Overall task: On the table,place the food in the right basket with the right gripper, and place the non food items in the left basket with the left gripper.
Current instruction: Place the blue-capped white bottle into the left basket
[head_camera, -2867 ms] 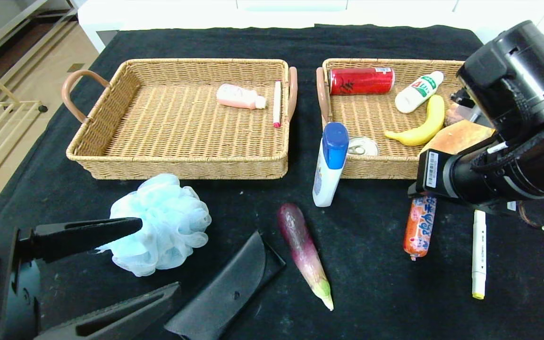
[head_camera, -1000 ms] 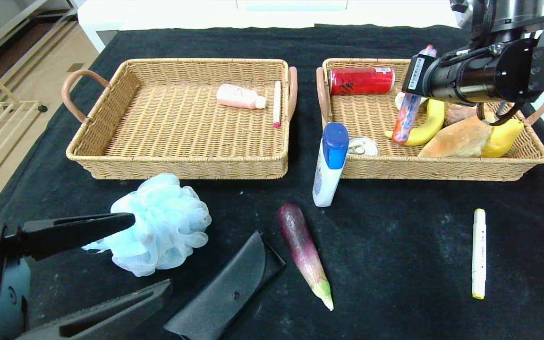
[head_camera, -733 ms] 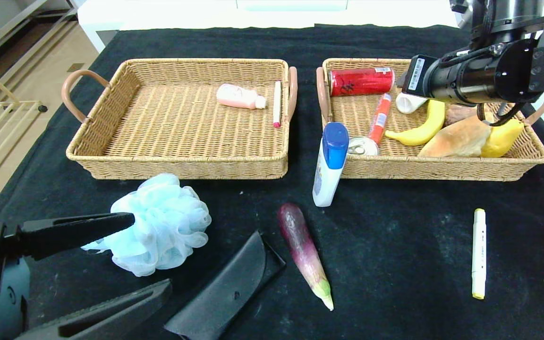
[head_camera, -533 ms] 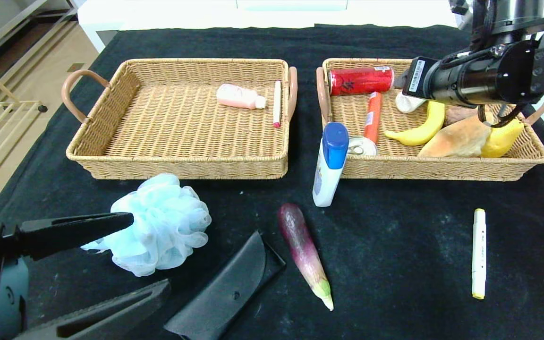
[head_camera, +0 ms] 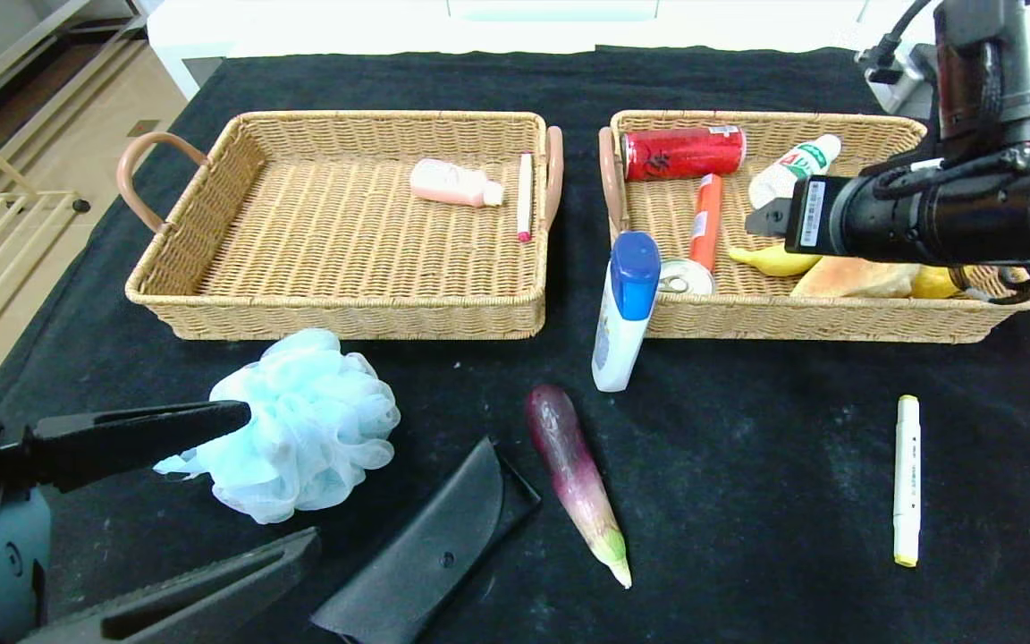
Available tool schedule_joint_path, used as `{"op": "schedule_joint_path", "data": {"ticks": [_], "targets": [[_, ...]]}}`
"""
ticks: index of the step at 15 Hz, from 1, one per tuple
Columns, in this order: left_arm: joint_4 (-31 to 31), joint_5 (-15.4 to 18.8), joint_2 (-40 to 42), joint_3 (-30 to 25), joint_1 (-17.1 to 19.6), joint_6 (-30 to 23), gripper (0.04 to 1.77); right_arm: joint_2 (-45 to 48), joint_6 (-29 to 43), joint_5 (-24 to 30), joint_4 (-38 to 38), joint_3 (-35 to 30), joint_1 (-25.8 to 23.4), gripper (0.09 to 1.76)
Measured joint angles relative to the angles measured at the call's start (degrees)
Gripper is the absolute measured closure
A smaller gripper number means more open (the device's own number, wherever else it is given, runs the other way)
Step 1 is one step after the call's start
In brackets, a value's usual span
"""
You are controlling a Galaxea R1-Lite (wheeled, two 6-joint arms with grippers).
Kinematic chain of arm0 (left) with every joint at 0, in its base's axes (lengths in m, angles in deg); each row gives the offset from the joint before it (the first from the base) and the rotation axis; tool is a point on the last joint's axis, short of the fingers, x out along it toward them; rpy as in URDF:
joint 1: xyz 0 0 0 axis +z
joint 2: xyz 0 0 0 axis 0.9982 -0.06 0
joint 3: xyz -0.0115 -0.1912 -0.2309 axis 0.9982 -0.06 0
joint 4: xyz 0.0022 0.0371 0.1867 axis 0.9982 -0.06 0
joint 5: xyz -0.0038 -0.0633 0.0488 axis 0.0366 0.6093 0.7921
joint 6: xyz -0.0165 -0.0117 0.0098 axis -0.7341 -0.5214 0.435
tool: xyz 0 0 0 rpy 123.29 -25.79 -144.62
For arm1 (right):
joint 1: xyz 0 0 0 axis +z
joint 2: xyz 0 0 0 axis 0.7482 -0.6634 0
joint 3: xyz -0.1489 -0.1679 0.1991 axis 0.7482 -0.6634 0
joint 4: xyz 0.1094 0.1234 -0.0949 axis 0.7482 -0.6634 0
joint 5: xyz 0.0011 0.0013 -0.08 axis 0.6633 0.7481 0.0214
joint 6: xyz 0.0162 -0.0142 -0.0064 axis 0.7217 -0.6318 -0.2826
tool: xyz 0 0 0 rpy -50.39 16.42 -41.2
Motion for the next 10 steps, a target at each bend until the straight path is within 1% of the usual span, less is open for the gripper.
{"op": "schedule_joint_path", "data": {"ticks": [1, 3, 5, 7, 8, 10], "targets": [[-0.05, 0.43, 0.00, 0.00, 0.00, 0.00, 0.09, 2.47, -0.60, 0.06, -0.05, -3.96, 1.43, 0.27], [-0.13, -0.32, -0.09, -0.01, 0.00, 0.15, 0.09, 6.61, -1.29, 0.09, 0.12, -10.52, 4.02, 0.24], [-0.16, -2.35, -0.33, -0.12, 0.00, 0.69, 0.09, 10.45, -1.54, -0.02, 0.30, -17.14, 6.92, 0.22], [-0.16, -2.84, -0.44, 0.38, 0.00, 0.78, 0.09, 13.69, -1.49, -0.06, 1.05, -23.20, 10.34, 0.20], [-0.18, -2.88, -0.41, 0.66, 0.00, 0.78, 0.09, 14.86, -1.40, -0.15, 3.23, -26.37, 12.18, 0.19], [-0.21, -2.96, -0.38, 1.18, 0.17, 0.72, 0.09, 16.23, -1.46, -0.06, 12.96, -32.52, 15.43, 0.18]]}}
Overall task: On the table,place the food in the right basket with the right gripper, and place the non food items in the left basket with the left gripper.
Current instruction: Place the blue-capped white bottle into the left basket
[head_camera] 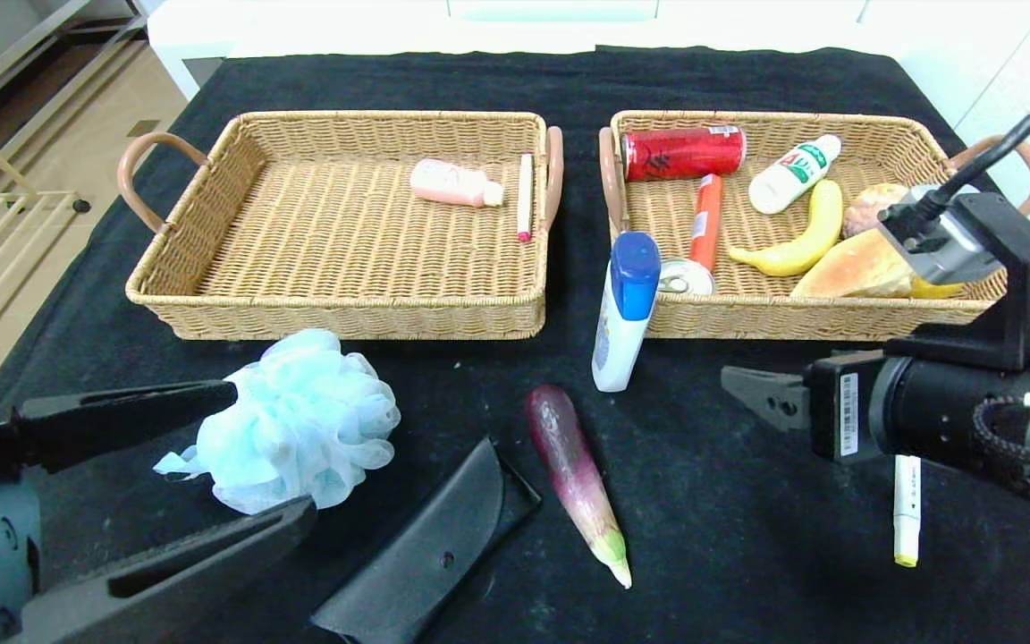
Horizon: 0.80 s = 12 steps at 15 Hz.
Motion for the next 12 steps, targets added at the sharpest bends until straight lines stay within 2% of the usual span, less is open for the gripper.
{"op": "schedule_joint_path", "data": {"ticks": [3, 9, 12], "targets": [[-0.61, -0.02, 0.11, 0.52, 0.20, -0.02, 0.09, 0.50, -1.07, -0.05, 8.07, -7.55, 5.13, 0.17], [-0.72, -0.05, 0.18, 0.61, 0.27, -0.02, 0.09, -0.77, -1.46, -0.55, 11.04, -11.61, 11.43, 0.15], [-0.72, -0.10, 0.22, 0.63, 0.27, 0.00, 0.09, -5.17, -3.77, -3.52, 22.32, -12.18, 13.13, 0.15]]}}
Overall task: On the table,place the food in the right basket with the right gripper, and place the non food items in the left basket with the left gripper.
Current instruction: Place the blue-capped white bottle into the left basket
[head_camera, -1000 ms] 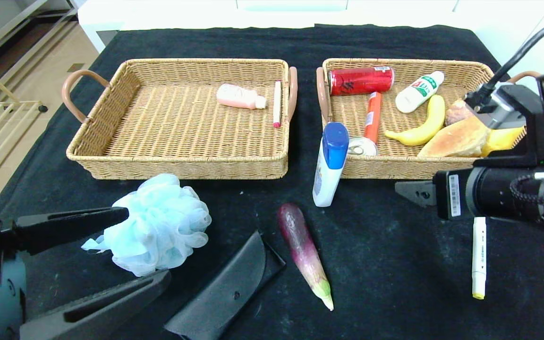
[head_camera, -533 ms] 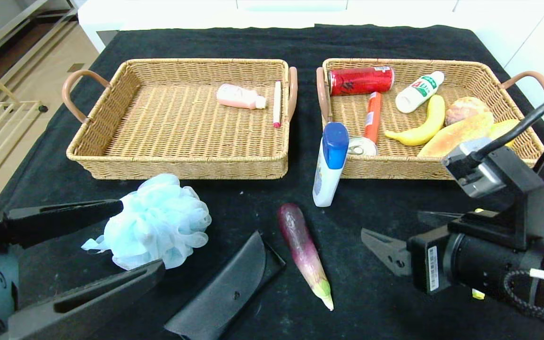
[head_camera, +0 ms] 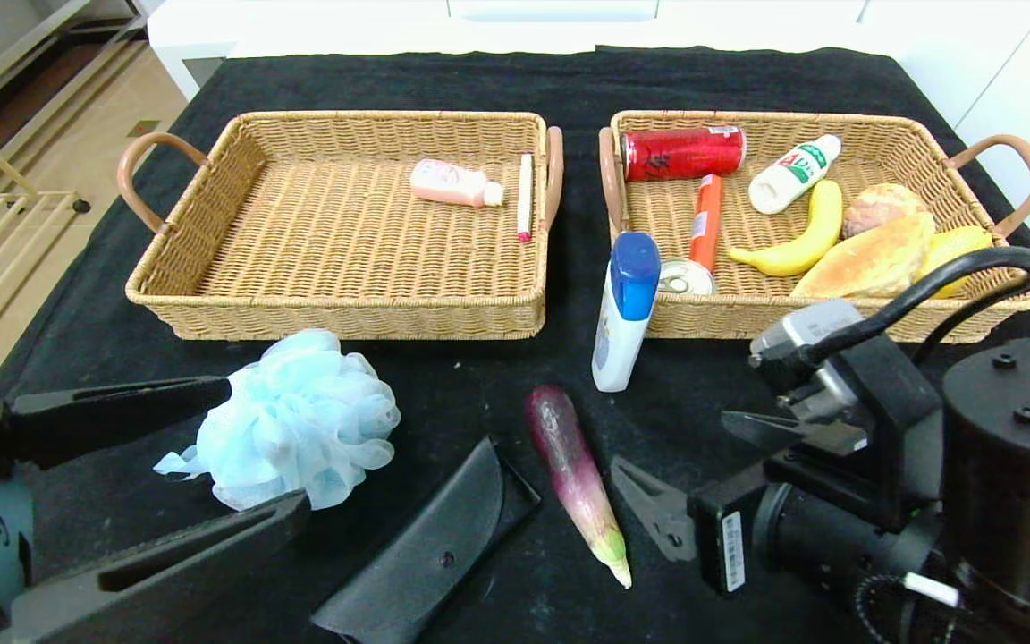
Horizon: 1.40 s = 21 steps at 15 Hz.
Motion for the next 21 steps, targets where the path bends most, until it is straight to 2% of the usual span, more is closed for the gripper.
{"op": "schedule_joint_path", "data": {"ticks": [3, 7, 15, 21], "targets": [[0.00, 0.02, 0.02, 0.05, 0.00, 0.06, 0.09, -5.17, -1.33, -4.74, 7.02, 2.54, 0.88, 0.15], [0.05, 0.02, 0.07, 0.00, 0.00, 0.06, 0.09, -8.80, -1.28, -8.24, 8.16, 7.08, 0.57, 0.15], [0.00, 0.11, 0.09, -0.20, -0.07, 0.09, 0.09, -14.45, -1.13, -10.36, 10.97, 14.95, -4.55, 0.15], [0.00, 0.11, 0.27, -0.09, -0.17, 0.15, 0.09, -18.44, -1.24, -11.43, 12.51, 19.65, -6.23, 0.15]]}}
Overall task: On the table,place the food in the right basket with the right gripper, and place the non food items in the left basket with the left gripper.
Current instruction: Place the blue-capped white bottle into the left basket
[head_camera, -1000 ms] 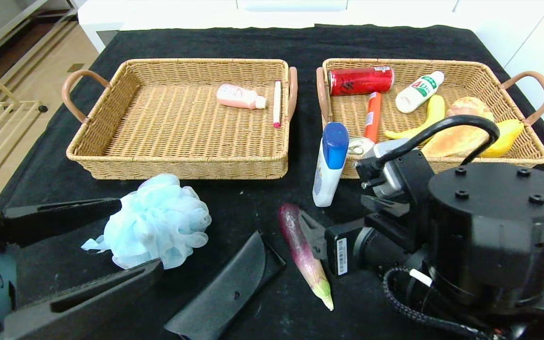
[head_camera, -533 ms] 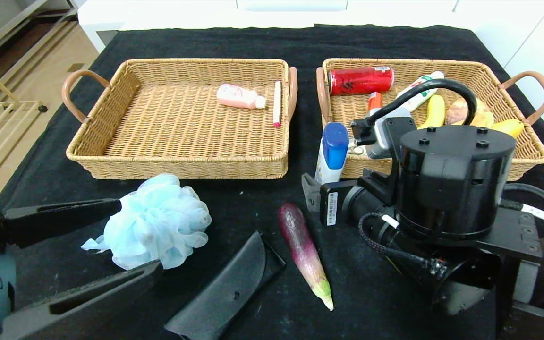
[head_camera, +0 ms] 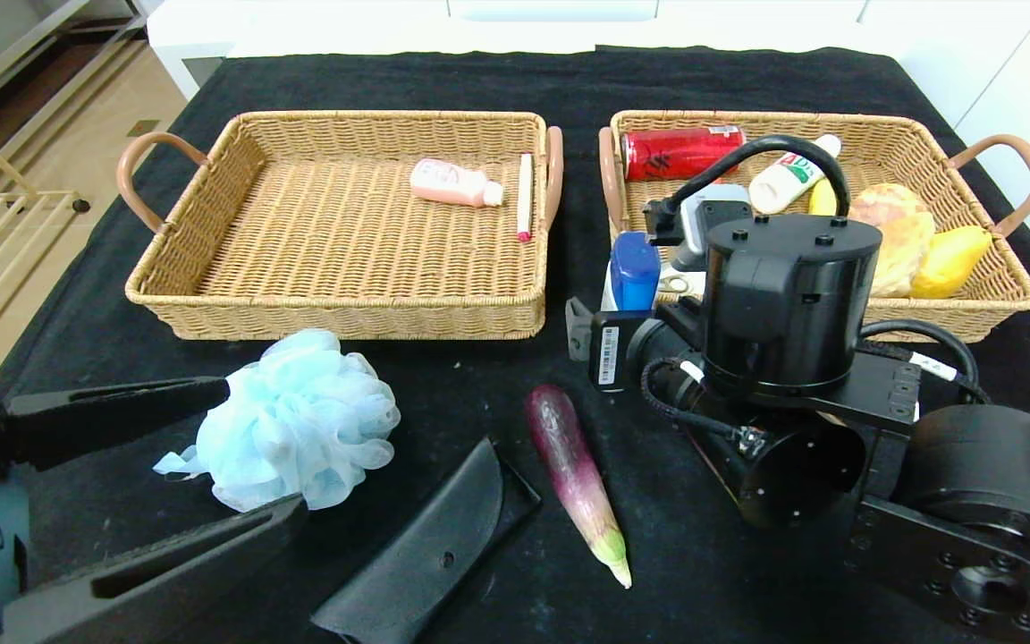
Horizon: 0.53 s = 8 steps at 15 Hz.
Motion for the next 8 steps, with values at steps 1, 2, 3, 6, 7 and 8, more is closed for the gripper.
{"op": "schedule_joint_path", "data": {"ticks": [1, 2, 3, 6, 7, 8], "targets": [[0.00, 0.02, 0.06, 0.05, 0.00, 0.00, 0.09, -0.41, -0.06, -0.01, 0.12, 0.30, -0.11, 0.15], [0.00, 0.02, 0.15, 0.06, 0.00, 0.00, 0.09, -0.69, -0.06, -0.04, 0.12, 0.41, -0.15, 0.15], [0.00, 0.02, 0.15, 0.06, 0.00, 0.02, 0.09, -0.94, -0.06, 0.02, 0.15, 0.52, -0.23, 0.37], [0.00, 0.02, 0.15, 0.06, 0.00, 0.00, 0.09, -1.40, -0.06, 0.09, 0.12, 0.55, -0.32, 0.81], [0.00, 0.02, 0.15, 0.06, 0.00, 0.02, 0.09, -1.49, -0.06, 0.07, 0.12, 0.55, -0.30, 0.93], [0.00, 0.02, 0.15, 0.06, 0.00, 0.02, 0.09, -1.50, -0.09, 0.07, 0.12, 0.52, -0.30, 1.02]]}}
